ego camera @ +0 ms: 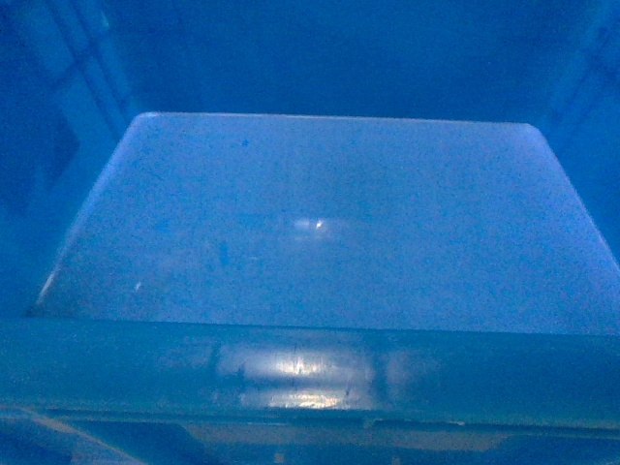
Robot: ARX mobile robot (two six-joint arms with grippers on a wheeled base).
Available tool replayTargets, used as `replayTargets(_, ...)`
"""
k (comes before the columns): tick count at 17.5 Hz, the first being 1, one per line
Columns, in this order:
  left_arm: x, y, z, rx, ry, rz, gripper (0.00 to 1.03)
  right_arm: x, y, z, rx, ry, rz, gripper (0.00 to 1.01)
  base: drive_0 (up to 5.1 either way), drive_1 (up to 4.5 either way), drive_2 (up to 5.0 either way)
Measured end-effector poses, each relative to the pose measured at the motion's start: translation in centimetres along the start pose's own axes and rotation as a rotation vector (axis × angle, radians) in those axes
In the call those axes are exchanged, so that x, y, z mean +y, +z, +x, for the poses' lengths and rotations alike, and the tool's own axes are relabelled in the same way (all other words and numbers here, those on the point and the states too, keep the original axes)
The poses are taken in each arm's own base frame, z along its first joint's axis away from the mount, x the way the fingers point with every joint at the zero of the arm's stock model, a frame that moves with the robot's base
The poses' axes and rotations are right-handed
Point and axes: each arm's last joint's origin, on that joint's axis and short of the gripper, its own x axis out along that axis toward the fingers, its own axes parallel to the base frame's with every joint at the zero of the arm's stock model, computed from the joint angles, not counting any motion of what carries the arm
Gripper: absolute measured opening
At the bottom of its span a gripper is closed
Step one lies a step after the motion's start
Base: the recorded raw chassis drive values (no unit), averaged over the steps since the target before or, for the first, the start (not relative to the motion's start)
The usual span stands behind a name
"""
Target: Place box next to blue box on left shelf
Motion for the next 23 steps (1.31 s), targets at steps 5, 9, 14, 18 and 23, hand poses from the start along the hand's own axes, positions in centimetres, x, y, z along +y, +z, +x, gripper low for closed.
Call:
replayTargets(5, 0.0, -0.03, 0.0, 0.003, 0.0, 0.001, 0.14, 0.0, -0.02, 0.0, 0.002, 0.0, -0.001, 0.09, 0.0, 0.0, 0.0)
replayTargets(9, 0.01, -0.06, 0.0, 0.005, 0.001, 0.002, 0.14, -0.01, -0.04, 0.0, 0.004, -0.001, -0.001, 0.09, 0.0, 0.0, 0.0)
replayTargets(14, 0.01, -0.05, 0.0, 0.004, 0.0, 0.001, 0.14, -0.01, -0.02, 0.0, 0.003, 0.0, -0.001, 0.09, 0.0, 0.0, 0.0)
replayTargets(18, 0.0, -0.05, 0.0, 0.005, -0.001, 0.002, 0.14, -0.01, -0.03, 0.0, 0.004, -0.001, -0.001, 0.09, 0.0, 0.0, 0.0)
replayTargets(23, 0.01, -0.05, 0.0, 0.004, 0.0, 0.002, 0.14, -0.01, -0.03, 0.0, 0.003, 0.0, -0.001, 0.09, 0.0, 0.0, 0.0)
